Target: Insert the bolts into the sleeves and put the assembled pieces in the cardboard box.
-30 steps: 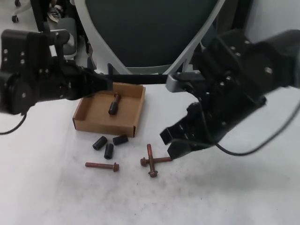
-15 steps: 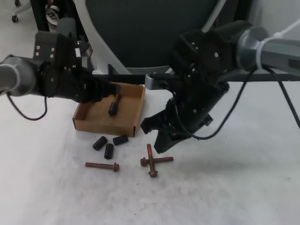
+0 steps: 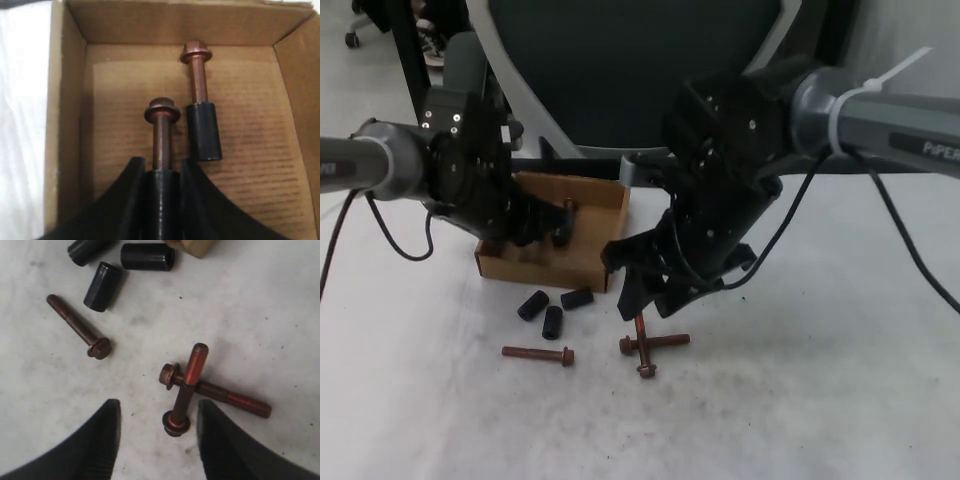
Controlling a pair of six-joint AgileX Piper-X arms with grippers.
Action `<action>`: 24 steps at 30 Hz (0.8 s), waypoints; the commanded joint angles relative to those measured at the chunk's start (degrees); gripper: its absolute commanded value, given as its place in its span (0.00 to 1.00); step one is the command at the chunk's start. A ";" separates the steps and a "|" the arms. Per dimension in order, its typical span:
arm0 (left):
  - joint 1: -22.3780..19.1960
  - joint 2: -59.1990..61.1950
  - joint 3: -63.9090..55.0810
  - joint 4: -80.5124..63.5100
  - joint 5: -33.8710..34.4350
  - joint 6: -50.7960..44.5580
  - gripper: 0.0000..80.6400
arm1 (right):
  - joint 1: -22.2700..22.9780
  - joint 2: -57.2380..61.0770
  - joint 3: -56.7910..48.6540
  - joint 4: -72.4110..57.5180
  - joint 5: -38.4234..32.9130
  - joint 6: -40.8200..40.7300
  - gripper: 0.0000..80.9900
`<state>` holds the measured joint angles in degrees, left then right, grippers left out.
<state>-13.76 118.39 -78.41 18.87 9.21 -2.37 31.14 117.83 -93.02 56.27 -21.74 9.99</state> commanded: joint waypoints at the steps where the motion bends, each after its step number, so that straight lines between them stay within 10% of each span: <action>1: 0.02 -0.23 -0.84 0.35 -1.52 0.80 0.01 | -0.35 0.71 -0.70 -0.36 -0.22 0.41 0.55; 8: 1.50 0.18 -0.84 0.64 -1.88 2.37 0.07 | -0.35 1.76 -0.70 -3.82 0.02 1.81 0.55; 15: 3.38 0.18 -0.84 0.64 0.12 0.50 0.60 | -0.35 3.86 -0.70 -5.66 0.02 3.38 0.55; 24: 5.18 -0.07 -0.84 0.64 7.31 -2.90 0.61 | -0.48 5.56 -0.70 -5.97 3.19 3.05 0.55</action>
<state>-9.10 118.78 -78.94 19.35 14.59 -4.52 30.98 123.66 -93.19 50.66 -19.16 13.33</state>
